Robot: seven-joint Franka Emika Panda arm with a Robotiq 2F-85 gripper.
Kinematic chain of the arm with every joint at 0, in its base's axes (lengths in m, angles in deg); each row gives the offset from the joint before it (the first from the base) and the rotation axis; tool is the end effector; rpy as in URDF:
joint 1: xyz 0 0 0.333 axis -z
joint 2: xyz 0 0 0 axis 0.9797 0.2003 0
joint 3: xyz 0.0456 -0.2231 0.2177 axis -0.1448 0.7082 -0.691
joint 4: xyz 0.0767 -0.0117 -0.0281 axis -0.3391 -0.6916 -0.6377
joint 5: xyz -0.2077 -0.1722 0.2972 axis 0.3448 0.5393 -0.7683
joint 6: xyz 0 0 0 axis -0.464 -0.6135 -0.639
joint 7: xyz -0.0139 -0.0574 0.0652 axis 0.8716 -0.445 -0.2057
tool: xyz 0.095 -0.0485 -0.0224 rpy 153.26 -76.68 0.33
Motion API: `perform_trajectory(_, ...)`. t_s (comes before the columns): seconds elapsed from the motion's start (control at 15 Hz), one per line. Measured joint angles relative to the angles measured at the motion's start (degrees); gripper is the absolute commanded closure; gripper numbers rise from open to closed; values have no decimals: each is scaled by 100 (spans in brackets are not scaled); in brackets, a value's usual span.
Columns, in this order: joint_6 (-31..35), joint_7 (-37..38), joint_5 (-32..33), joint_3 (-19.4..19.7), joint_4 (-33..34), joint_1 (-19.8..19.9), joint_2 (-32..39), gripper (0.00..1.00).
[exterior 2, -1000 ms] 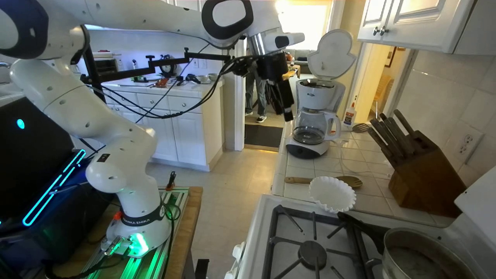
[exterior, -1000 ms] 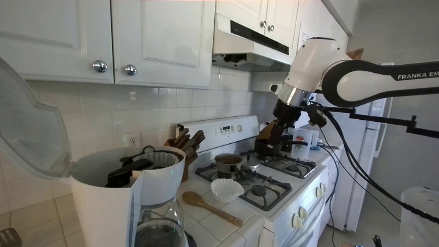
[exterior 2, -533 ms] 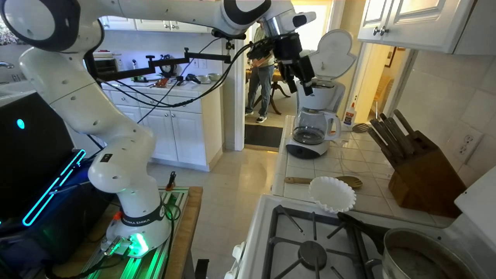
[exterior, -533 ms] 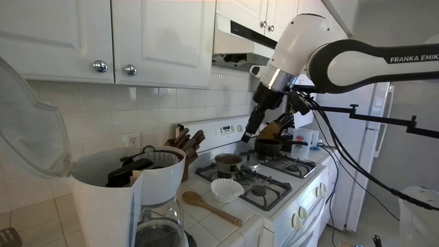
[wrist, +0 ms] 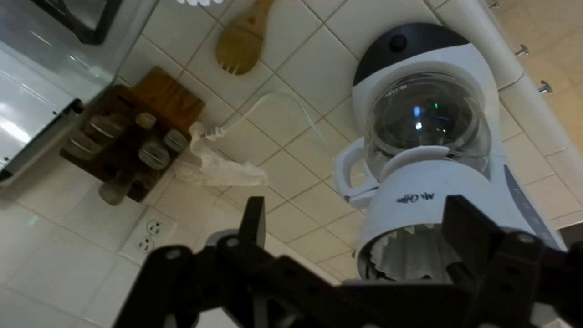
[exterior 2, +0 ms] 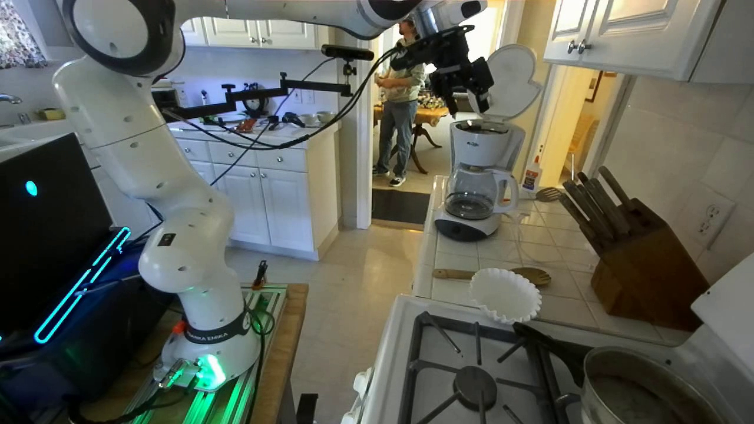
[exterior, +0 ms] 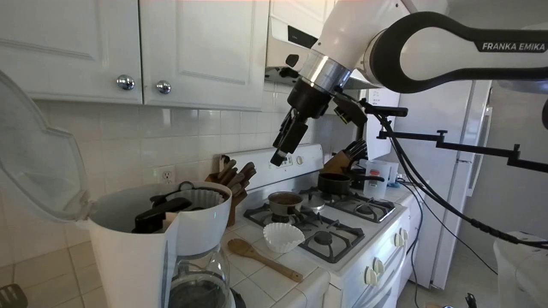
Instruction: Remove the black object from the coffee machine, then put it on the counter
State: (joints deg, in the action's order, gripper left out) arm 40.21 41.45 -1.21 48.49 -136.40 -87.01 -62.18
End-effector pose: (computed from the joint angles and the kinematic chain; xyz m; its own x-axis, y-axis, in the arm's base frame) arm 0.4755 0.2034 0.6803 0.7596 0.4913 0.4262 0.4343 -0.8709 0.2299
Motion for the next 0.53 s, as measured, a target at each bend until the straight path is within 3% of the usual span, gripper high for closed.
perform_trajectory(0.53, 195, -454, -64, -88, 756, -405, 611, 0)
